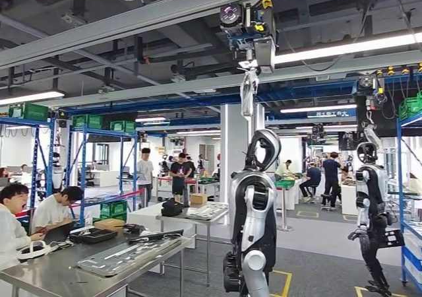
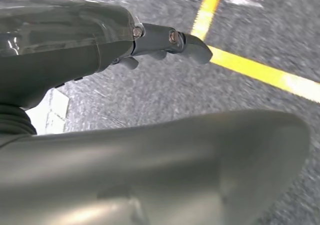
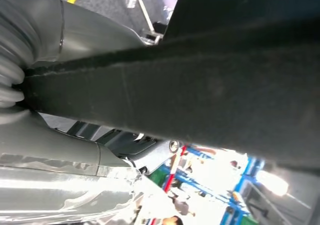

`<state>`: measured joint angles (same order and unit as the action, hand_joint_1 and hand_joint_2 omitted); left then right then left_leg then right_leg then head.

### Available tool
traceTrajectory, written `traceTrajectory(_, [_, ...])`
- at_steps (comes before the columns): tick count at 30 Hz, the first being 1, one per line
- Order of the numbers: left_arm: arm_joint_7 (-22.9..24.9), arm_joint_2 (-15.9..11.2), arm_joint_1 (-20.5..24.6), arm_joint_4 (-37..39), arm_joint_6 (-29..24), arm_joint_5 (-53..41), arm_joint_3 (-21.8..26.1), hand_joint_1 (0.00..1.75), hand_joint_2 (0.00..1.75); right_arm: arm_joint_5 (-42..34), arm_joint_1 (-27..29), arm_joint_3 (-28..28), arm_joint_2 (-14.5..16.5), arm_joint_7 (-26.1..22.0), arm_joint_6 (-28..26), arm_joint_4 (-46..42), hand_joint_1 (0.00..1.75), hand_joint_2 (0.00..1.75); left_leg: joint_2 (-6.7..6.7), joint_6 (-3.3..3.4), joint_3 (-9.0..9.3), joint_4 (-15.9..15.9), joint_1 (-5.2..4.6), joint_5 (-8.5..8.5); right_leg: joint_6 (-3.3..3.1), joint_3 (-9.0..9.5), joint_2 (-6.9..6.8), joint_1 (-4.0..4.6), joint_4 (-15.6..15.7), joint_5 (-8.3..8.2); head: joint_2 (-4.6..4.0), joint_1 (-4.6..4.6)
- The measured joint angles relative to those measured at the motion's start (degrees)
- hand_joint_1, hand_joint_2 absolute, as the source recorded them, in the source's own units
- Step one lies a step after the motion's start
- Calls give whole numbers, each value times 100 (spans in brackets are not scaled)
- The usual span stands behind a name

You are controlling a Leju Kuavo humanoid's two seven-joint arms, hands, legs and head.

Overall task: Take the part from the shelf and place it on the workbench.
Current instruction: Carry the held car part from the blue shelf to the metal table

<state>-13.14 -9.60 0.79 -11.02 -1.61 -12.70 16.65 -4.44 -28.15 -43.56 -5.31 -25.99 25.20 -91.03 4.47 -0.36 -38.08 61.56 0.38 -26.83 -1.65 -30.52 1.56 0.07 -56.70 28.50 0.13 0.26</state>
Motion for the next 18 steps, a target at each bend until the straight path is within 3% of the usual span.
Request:
traceTrajectory(2, [-2,-3,30,0,5,-3,5,0,175,1,17,1,15,1,1,5,175,175,-290,-63,-314,675,20,-360,-8,3,-170,4,18,-11,0,0])
traceTrajectory(4, [-3,0,41,0,19,-10,7,0,175,3,47,1,17,4,3,15,175,175,-369,-128,-550,1224,69,-536,1,0,-343,4,16,-3,0,0])
traceTrajectory(5, [-3,2,32,0,26,-13,7,0,175,3,54,1,17,4,3,17,175,175,-397,-157,-515,1197,96,-471,13,3,-421,1,15,5,0,0])
traceTrajectory(6, [-3,2,21,0,26,-15,8,0,175,2,57,1,18,4,3,19,175,175,-438,-180,-364,945,118,-320,31,13,-492,-3,13,17,0,0])
traceTrajectory(8, [-4,3,18,0,27,-15,9,0,175,1,53,4,20,2,3,19,175,175,-638,-197,80,153,122,-10,96,40,-624,1,-3,58,0,1])
traceTrajectory(10, [-8,6,30,0,29,-15,10,0,175,2,48,9,22,1,4,19,175,175,-744,-118,293,-258,84,84,168,60,-725,24,-24,96,0,1])
traceTrajectory(12, [-9,6,13,0,31,-15,11,0,175,2,46,13,24,1,4,20,175,175,-643,-8,278,-271,52,73,226,79,-813,21,-25,116,0,0])
traceTrajectory(13, [-8,6,-3,0,32,-15,13,0,175,2,44,16,26,0,4,20,175,175,-592,29,273,-274,51,78,260,89,-786,4,-37,146,0,0])
traceTrajectory(15, [-7,5,-11,0,32,-15,16,0,175,4,46,26,29,1,4,18,175,175,-496,101,271,-285,57,94,305,-1,-544,-31,-285,351,0,0])
traceTrajectory(17, [-6,5,4,0,32,-15,21,0,175,16,71,37,19,7,3,18,175,175,-384,147,264,-287,48,104,305,-330,-266,-38,-1009,734,0,0])
traceTrajectory(18, [-6,6,9,0,33,-15,25,0,175,25,96,39,12,10,2,19,175,175,-316,163,259,-286,34,108,294,-532,-211,-34,-1420,888,0,0])
